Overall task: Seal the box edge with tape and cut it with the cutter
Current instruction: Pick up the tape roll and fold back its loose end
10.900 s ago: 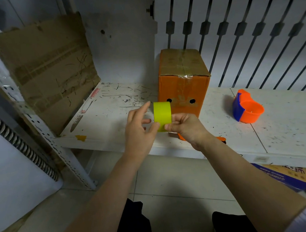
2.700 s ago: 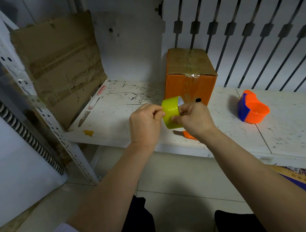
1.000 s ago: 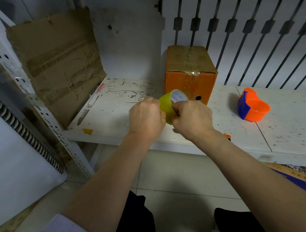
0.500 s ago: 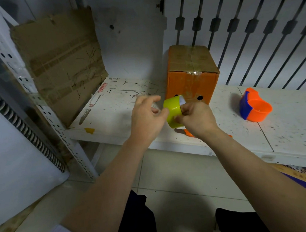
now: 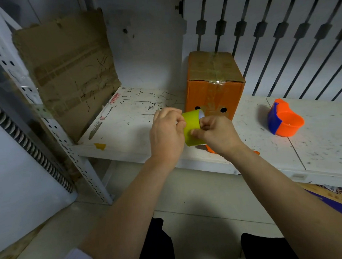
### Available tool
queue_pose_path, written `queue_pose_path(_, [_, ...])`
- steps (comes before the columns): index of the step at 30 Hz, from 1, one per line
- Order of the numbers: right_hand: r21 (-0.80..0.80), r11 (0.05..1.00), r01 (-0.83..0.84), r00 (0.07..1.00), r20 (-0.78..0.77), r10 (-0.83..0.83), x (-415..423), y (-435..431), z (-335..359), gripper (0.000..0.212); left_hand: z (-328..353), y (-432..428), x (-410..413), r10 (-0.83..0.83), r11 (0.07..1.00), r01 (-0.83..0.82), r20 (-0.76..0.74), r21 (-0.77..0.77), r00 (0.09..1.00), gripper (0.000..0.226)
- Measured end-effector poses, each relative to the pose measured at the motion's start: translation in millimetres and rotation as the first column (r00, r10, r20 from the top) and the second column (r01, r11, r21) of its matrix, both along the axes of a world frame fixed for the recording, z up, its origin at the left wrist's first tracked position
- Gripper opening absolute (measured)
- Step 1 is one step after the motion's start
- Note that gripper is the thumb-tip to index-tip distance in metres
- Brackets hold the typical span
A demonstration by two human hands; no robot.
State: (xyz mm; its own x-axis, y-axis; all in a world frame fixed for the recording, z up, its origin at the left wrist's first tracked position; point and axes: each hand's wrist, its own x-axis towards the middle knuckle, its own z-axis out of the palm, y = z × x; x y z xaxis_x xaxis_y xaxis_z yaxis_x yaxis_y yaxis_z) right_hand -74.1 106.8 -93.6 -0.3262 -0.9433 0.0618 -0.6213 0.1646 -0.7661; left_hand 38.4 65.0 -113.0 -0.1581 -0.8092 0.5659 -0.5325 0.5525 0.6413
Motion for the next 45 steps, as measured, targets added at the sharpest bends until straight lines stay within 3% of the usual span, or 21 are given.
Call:
queue_pose_path(4, [-0.014,0.999,-0.045,0.992,0.119,0.046,5,3,1,0.038,-1,4,-1,-0.003,1.000,0.004,0.100,-0.012,0.995,0.009])
queue_pose_path(11, [-0.019,0.999,-0.045,0.934,0.353,0.049,6,8,-5,0.037,-4,14,0,0.038,0.997,-0.045,0.089,0.068,0.995,0.012])
queue_pose_path(15, [-0.022,1.000,-0.011,0.903,0.429,0.019,7,10,-5,0.022,-7,16,1,0.076,0.991,-0.082,0.060,0.102,0.995,0.014])
queue_pose_path(18, [-0.029,1.000,0.005,0.889,0.458,0.008,3,10,-5,0.042,-6,20,1,0.092,0.991,-0.098,0.061,0.092,0.994,0.016])
queue_pose_path(22, [-0.029,0.999,-0.026,0.875,0.483,0.037,5,11,-1,0.019,-6,26,0,0.092,0.990,-0.096,0.044,0.107,0.995,0.018])
queue_pose_path(30, [-0.008,0.987,0.161,0.791,0.599,-0.124,3,10,-1,0.015,-2,25,-9,0.084,0.989,-0.089,0.050,0.117,0.995,0.011])
queue_pose_path(32, [-0.019,0.982,0.187,0.786,0.603,-0.138,0,11,-3,0.018,1,18,-9,0.044,0.983,-0.033,-0.058,0.180,0.997,0.004])
queue_pose_path(35, [-0.031,0.975,0.222,0.774,0.614,-0.157,-5,12,-3,0.020,10,11,-3,0.002,0.878,0.212,-0.447,0.429,0.895,0.025])
queue_pose_path(36, [-0.028,0.973,0.228,0.772,0.614,-0.164,-6,11,-3,0.019,11,11,-1,0.006,0.856,0.252,-0.495,0.452,0.869,0.028])
queue_pose_path(41, [-0.041,0.970,0.238,0.791,0.588,-0.169,-7,10,0,0.020,5,16,3,-0.151,0.921,0.268,-0.374,0.285,0.915,0.022])
queue_pose_path(45, [-0.051,0.974,0.222,0.806,0.572,-0.153,-8,11,1,0.019,4,17,-3,-0.207,0.928,0.275,-0.265,0.250,0.942,0.018])
